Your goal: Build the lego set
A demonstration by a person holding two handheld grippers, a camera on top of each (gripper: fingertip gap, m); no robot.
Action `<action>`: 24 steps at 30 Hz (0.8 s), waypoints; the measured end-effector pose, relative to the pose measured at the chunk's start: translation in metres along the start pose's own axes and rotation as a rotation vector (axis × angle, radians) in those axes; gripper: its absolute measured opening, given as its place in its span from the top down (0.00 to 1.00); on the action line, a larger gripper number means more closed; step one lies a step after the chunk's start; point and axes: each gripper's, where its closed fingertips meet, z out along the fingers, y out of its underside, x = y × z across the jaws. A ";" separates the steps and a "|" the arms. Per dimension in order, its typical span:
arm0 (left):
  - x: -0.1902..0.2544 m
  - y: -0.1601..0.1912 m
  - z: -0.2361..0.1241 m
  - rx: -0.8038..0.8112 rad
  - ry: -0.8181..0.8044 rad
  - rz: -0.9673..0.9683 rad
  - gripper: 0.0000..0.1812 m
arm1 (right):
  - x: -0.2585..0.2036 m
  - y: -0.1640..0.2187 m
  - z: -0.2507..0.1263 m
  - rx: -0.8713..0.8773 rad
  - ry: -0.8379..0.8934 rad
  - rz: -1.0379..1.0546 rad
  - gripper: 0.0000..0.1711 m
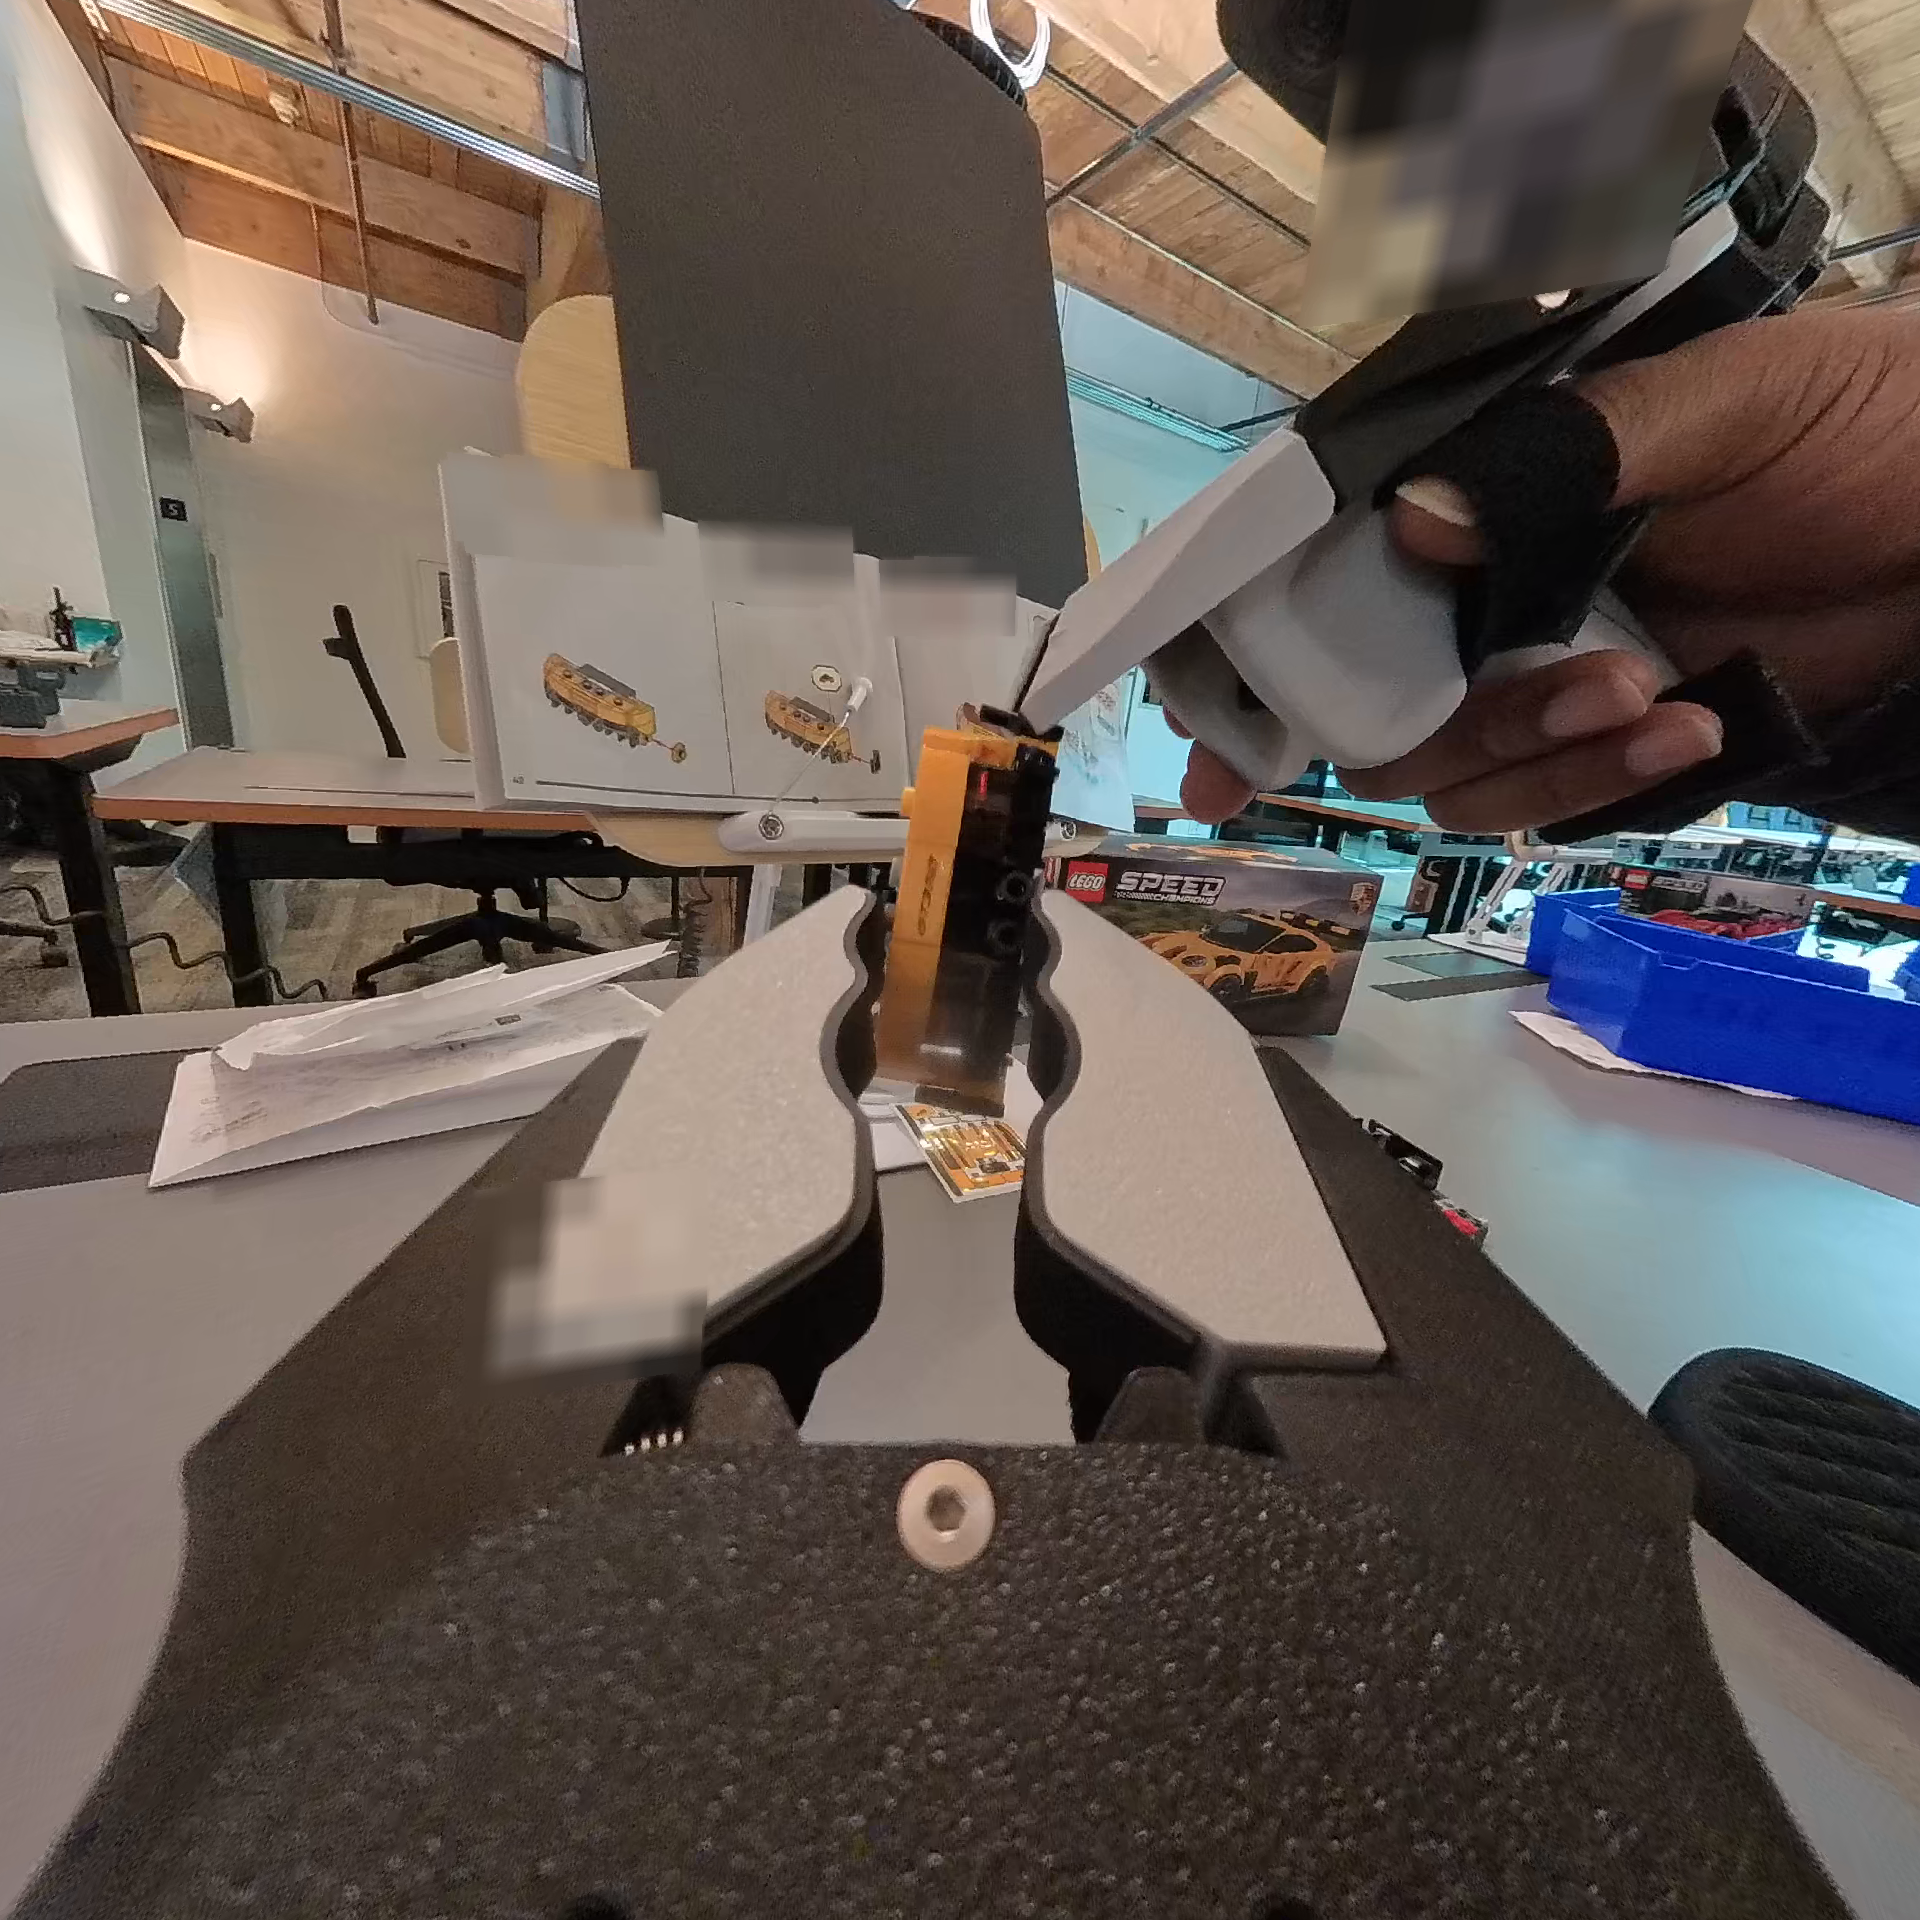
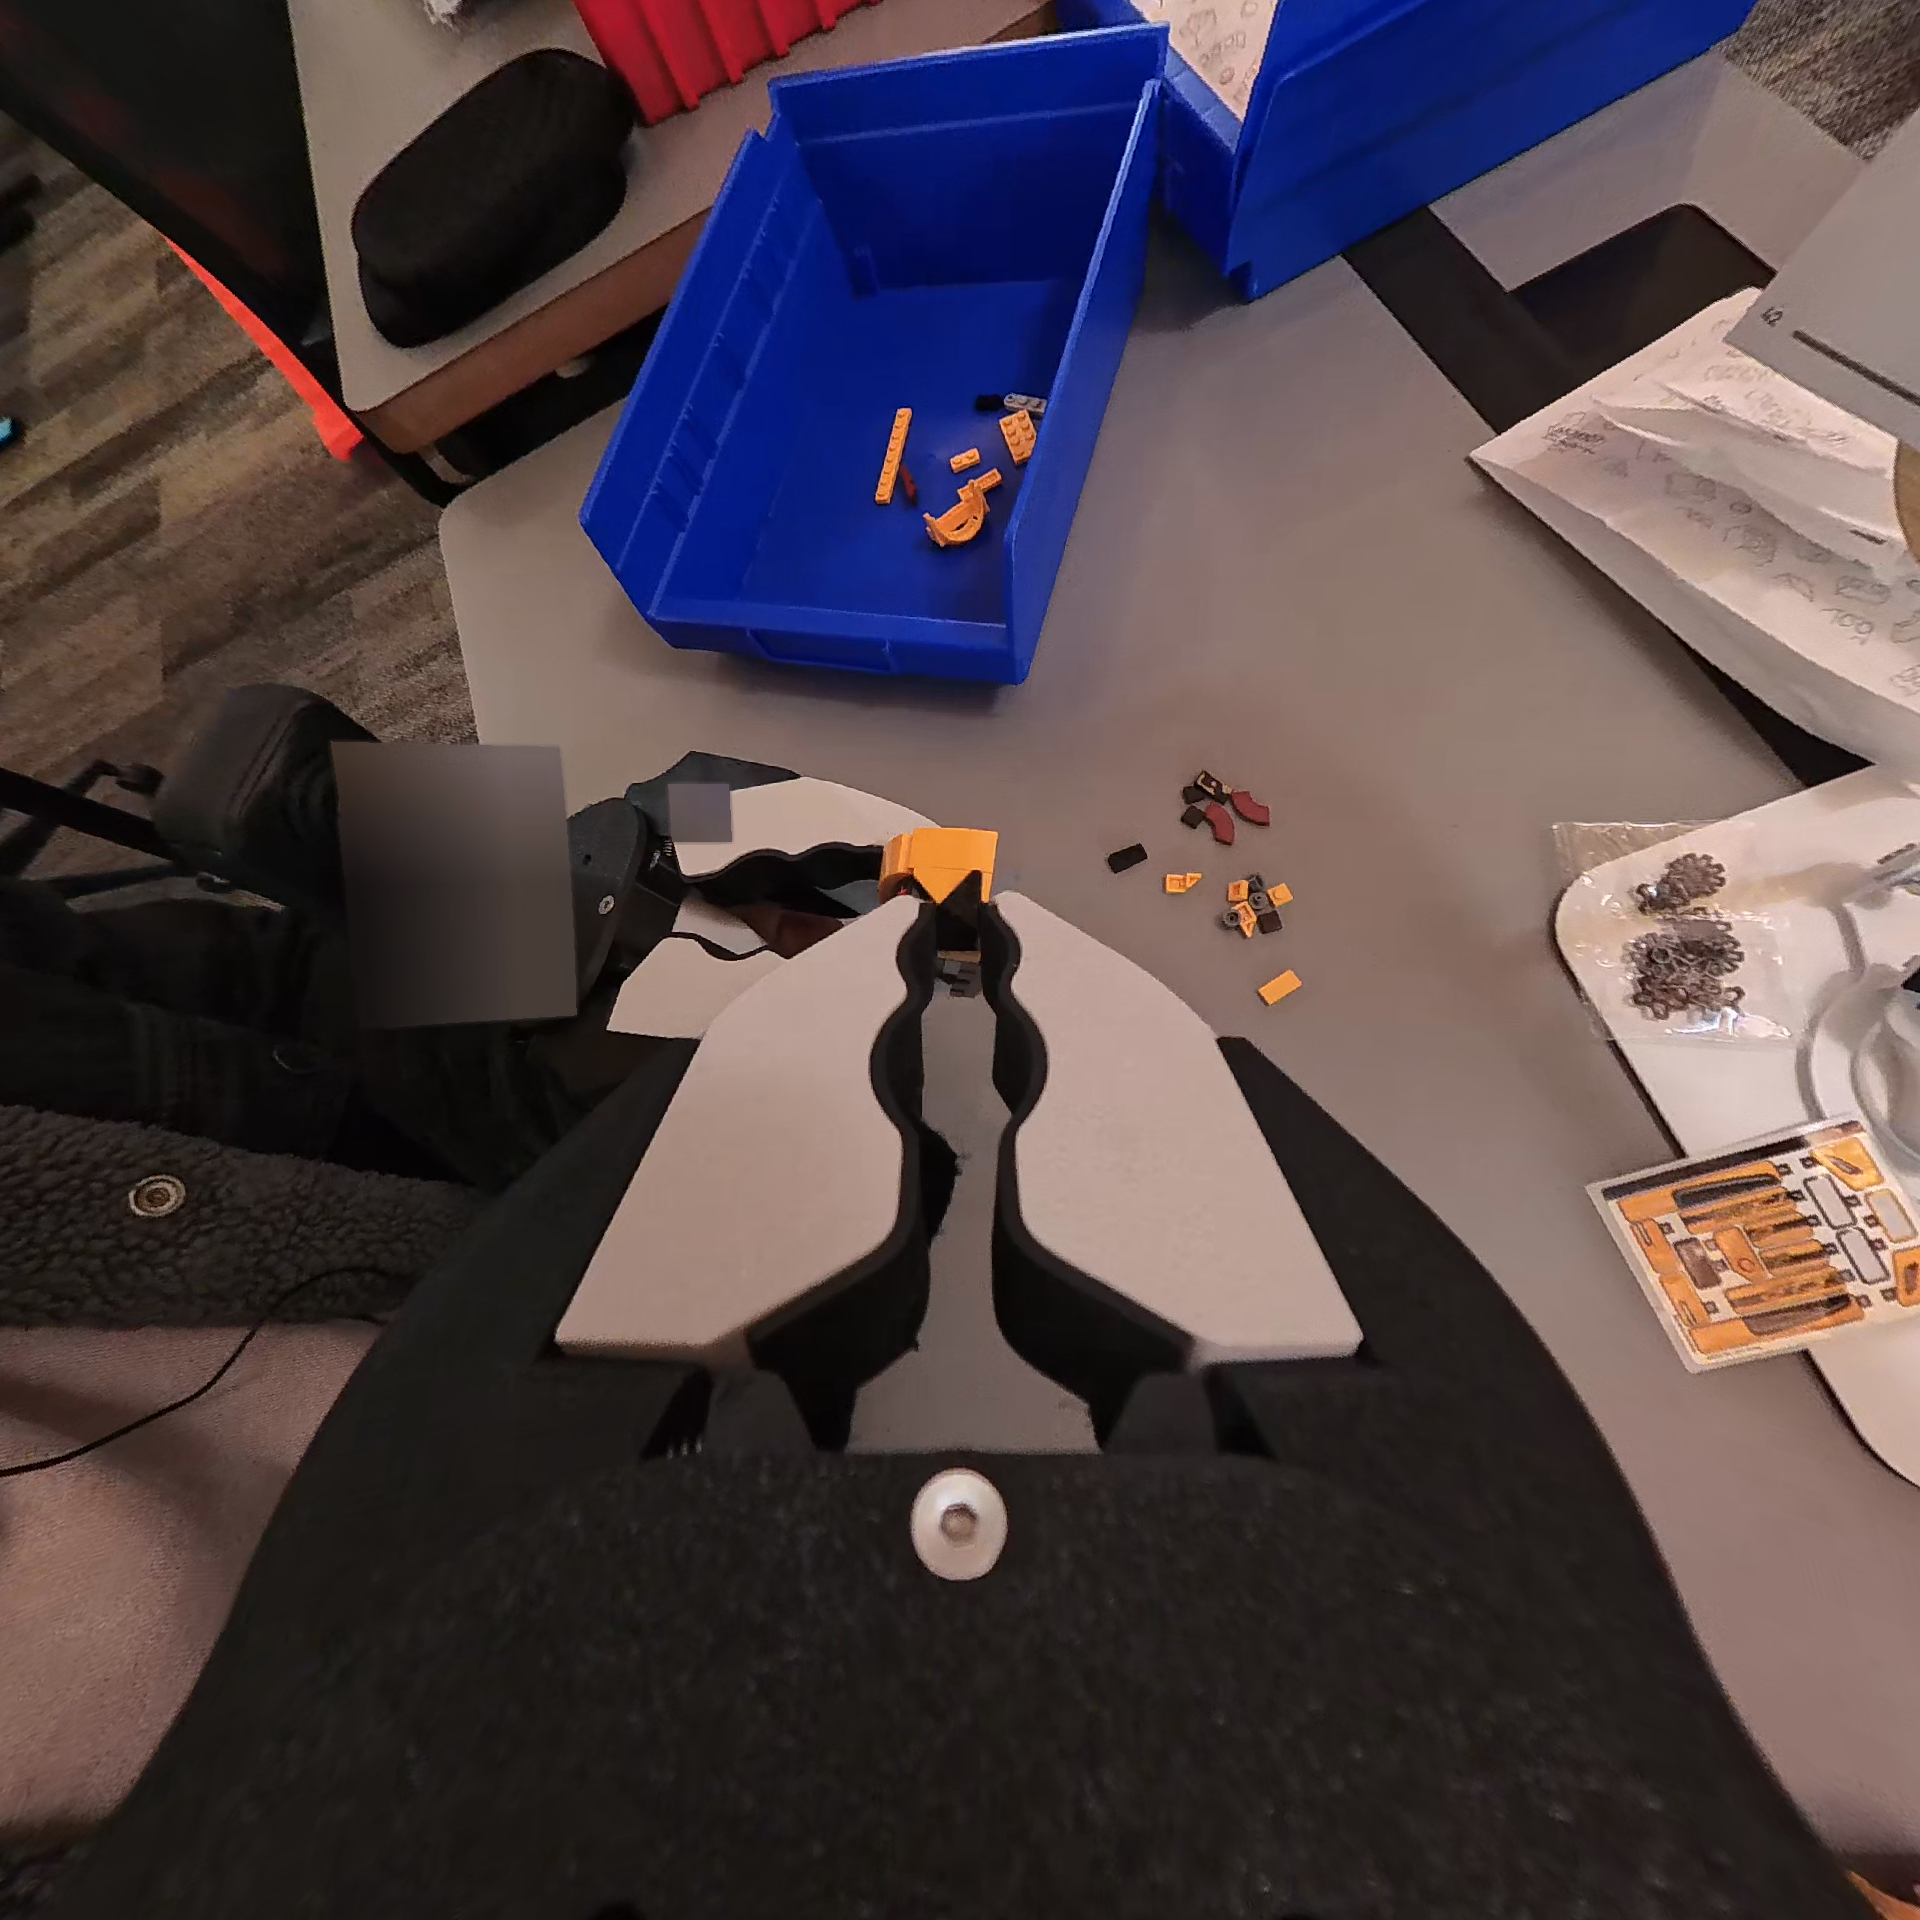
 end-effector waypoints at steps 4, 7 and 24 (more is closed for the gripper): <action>0.000 -0.001 0.000 0.006 0.002 -0.004 0.86 | -0.001 0.000 0.000 0.001 -0.002 -0.009 0.95; 0.001 -0.002 -0.001 0.010 0.005 -0.006 0.86 | -0.002 -0.001 0.000 0.003 -0.003 -0.014 0.95; 0.003 -0.006 -0.002 0.029 0.019 -0.015 0.86 | -0.005 -0.005 -0.003 0.024 -0.019 -0.037 0.93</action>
